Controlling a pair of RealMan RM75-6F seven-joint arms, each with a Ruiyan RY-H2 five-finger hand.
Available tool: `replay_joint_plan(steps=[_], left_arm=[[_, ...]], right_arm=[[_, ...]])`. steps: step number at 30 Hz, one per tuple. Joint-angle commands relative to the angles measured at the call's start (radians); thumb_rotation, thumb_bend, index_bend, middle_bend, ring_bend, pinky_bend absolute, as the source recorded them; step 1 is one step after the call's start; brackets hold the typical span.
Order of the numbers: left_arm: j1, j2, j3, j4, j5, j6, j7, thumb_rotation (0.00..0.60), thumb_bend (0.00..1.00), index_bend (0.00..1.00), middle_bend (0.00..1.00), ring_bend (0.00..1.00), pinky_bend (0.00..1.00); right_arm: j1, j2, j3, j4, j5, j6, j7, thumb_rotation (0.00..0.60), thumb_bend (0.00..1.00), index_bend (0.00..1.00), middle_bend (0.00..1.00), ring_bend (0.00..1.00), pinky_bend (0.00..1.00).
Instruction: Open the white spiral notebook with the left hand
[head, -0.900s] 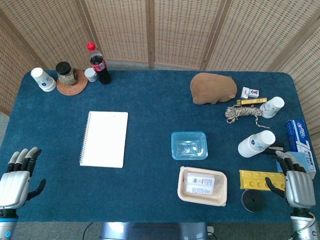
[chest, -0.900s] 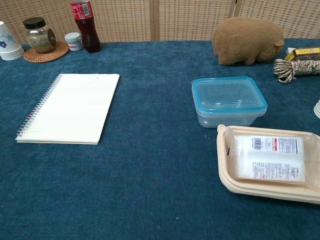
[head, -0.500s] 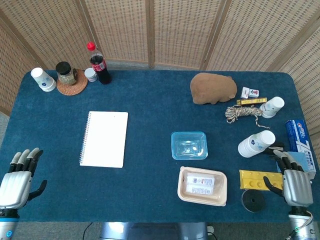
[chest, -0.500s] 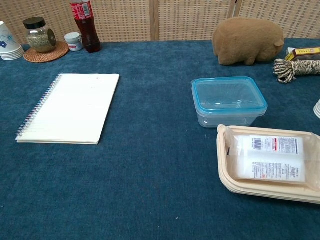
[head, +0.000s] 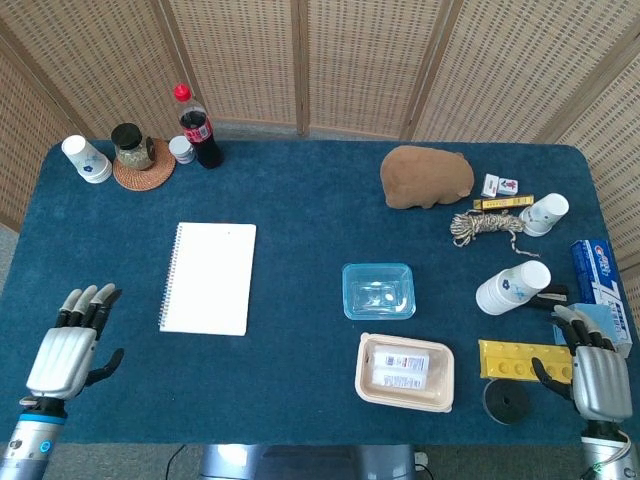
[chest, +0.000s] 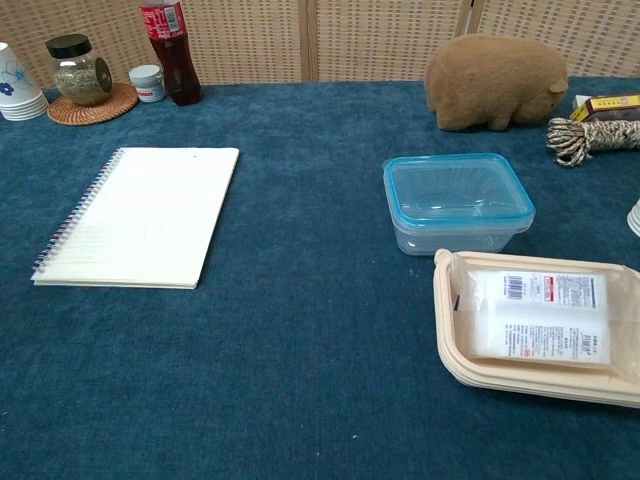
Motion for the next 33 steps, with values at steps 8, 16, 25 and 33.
replay_joint_plan(steps=[8, 16, 25, 33], left_arm=[[-0.215, -0.135, -0.082, 0.021, -0.134, -0.277, 0.110, 0.600, 0.31, 0.09, 0.07, 0.00, 0.00], [-0.339, -0.239, -0.116, 0.072, -0.269, -0.393, 0.215, 0.600, 0.31, 0.09, 0.06, 0.00, 0.00], [-0.421, -0.391, -0.114, 0.173, -0.381, -0.377, 0.355, 0.600, 0.31, 0.09, 0.05, 0.00, 0.00], [-0.462, -0.455, -0.113, 0.226, -0.450, -0.361, 0.400, 0.600, 0.31, 0.09, 0.05, 0.00, 0.00]], right_arm=[[-0.020, 0.012, 0.001, 0.009, 0.013, 0.018, 0.012, 0.600, 0.29, 0.27, 0.23, 0.15, 0.27], [-0.028, 0.008, 0.010, 0.024, 0.026, 0.027, 0.026, 0.600, 0.29, 0.26, 0.23, 0.15, 0.27], [-0.039, 0.013, 0.017, 0.036, 0.025, 0.044, 0.045, 0.600, 0.29, 0.26, 0.23, 0.15, 0.27], [-0.051, 0.018, 0.019, 0.050, 0.028, 0.056, 0.069, 0.600, 0.29, 0.26, 0.23, 0.15, 0.27]])
